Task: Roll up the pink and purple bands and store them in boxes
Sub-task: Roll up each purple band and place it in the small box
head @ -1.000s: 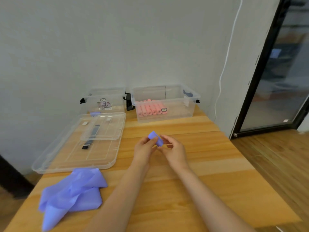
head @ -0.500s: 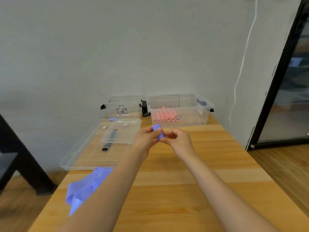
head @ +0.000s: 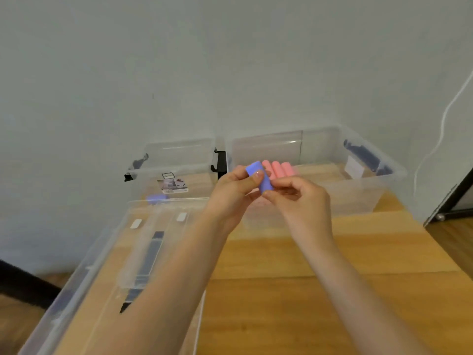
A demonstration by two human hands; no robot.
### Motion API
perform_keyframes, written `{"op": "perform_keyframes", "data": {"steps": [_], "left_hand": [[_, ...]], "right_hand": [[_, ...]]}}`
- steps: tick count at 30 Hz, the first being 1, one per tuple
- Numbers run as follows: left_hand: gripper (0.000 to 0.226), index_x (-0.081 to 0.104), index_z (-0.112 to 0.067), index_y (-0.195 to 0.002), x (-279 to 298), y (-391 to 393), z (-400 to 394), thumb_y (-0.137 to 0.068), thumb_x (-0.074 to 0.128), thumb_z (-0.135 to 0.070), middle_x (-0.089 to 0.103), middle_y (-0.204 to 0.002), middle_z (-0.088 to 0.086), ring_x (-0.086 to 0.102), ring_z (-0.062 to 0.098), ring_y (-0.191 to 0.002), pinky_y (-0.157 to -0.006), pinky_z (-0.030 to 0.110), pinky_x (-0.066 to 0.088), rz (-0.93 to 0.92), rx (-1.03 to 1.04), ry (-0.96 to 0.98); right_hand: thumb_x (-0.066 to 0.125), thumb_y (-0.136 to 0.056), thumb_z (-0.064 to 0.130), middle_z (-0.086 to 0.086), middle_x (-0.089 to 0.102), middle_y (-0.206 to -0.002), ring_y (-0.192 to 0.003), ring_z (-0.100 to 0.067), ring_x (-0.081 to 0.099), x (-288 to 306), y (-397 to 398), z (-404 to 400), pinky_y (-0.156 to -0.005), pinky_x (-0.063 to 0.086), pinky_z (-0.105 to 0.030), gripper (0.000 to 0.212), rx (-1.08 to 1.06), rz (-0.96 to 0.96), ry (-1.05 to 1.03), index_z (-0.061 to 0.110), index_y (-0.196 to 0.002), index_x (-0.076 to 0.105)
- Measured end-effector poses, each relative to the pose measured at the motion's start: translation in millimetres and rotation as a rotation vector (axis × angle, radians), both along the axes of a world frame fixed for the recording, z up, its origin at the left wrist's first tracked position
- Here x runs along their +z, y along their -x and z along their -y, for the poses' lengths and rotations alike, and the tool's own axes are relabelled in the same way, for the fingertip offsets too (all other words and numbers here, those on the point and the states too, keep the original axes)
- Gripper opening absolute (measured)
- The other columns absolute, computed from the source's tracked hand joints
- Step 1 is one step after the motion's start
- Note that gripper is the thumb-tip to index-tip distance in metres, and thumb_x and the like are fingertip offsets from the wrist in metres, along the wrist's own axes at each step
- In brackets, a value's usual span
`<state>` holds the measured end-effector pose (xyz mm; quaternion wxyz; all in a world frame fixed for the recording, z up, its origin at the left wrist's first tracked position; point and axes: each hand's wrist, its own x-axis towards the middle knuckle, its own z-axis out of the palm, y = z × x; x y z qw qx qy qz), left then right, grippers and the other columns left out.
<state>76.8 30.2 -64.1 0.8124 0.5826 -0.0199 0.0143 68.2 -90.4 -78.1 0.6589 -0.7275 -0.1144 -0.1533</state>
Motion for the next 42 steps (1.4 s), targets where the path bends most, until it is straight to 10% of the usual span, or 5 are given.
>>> {"op": "perform_keyframes", "data": {"steps": [11,19,23,30,42], "left_hand": [[0.015,0.061,-0.006,-0.09,58.3,-4.2,-50.5,-0.093,0.047,-0.002,0.067,-0.075,0.001,0.064,0.01,-0.075,-0.071,0.019,0.053,-0.327,0.138,0.073],[0.012,0.063,-0.011,-0.093,108.9,5.6,-122.8,-0.093,0.051,-0.009,0.067,-0.083,0.001,0.063,0.011,-0.083,-0.081,0.022,0.048,-0.446,0.302,0.165],[0.015,0.062,-0.011,-0.103,99.1,4.8,-160.6,-0.088,0.061,-0.013,0.062,-0.09,-0.004,0.057,0.012,-0.088,-0.07,0.01,0.044,-0.503,0.435,-0.328],[0.082,0.006,-0.012,-0.148,62.0,12.2,-231.3,-0.09,0.051,-0.047,0.008,-0.156,0.002,0.006,0.016,-0.143,-0.112,0.029,0.014,-0.481,0.236,-1.415],[0.098,-0.037,-0.006,-0.131,14.3,-35.6,-254.5,-0.091,0.035,-0.058,-0.042,-0.139,0.008,-0.035,0.023,-0.132,-0.111,0.04,-0.013,-0.584,-0.057,-1.688]], "right_hand": [[0.074,-0.069,-0.003,0.004,0.065,-0.069,-0.07,-0.018,0.065,74.2,-35.6,-51.6,-0.068,0.053,-0.029,0.029,0.136,-0.413,0.211,0.022,-0.067,0.06],[0.075,-0.071,0.001,0.007,0.063,-0.071,-0.066,0.004,0.058,133.2,-47.5,-130.2,-0.062,0.042,-0.003,0.018,0.286,-0.411,0.351,0.005,-0.088,0.073],[0.071,-0.073,-0.001,-0.006,0.071,-0.088,-0.077,-0.01,0.061,129.8,-67.9,-165.3,-0.073,0.045,-0.014,0.02,0.292,-0.408,0.477,0.003,-0.093,0.073],[0.07,-0.074,-0.001,-0.014,0.071,-0.092,-0.087,-0.024,0.065,89.8,-129.0,-218.0,-0.076,0.044,-0.027,0.02,0.343,-0.419,0.685,0.001,-0.094,0.072],[0.072,-0.073,0.002,-0.009,0.07,-0.098,-0.094,-0.023,0.064,11.6,-199.5,-268.0,-0.077,0.044,-0.024,0.023,0.497,-0.595,0.978,0.005,-0.095,0.072]]}}
